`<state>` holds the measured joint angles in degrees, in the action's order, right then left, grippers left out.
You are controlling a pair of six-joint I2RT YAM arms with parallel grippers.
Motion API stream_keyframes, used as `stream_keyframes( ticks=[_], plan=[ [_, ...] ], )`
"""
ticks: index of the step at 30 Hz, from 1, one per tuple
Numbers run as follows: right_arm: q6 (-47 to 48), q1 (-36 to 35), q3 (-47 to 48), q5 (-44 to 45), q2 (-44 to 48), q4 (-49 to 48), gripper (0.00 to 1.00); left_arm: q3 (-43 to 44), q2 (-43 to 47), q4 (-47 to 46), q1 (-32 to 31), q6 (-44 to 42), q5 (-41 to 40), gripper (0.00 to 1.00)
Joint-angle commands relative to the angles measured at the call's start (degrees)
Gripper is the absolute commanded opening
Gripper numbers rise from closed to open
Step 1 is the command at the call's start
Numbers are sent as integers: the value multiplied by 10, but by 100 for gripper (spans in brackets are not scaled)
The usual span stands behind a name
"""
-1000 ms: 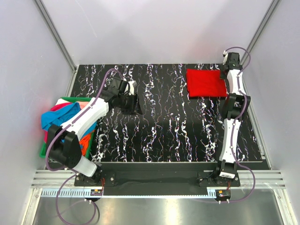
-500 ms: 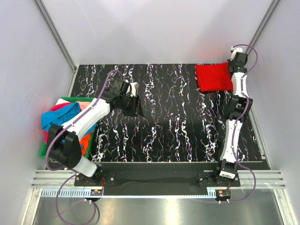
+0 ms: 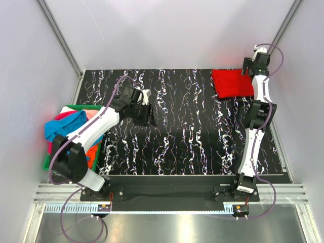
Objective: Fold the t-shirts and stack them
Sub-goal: Neatly place the folded tshirt to the corner, then reset both grippers
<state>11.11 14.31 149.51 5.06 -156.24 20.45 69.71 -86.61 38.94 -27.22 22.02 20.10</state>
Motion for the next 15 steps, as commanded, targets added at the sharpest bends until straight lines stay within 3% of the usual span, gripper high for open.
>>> stream_keyframes(
  ticks=[1,4,8,11,15],
  plan=[
    [-135,-9,-63,7,205,13,99,3,60,-25,-9,-16,-4,49],
    [-202,-29,-177,-36,325,41,100,4,98,-39,-7,-15,6,49],
    [-273,-92,-245,-100,457,195,100,16,159,-75,2,-2,15,50],
    [-322,-122,-355,-154,571,265,100,41,192,-73,6,5,38,51],
    [-373,-125,-539,-250,743,257,100,52,228,-70,8,7,32,61]
  ],
)
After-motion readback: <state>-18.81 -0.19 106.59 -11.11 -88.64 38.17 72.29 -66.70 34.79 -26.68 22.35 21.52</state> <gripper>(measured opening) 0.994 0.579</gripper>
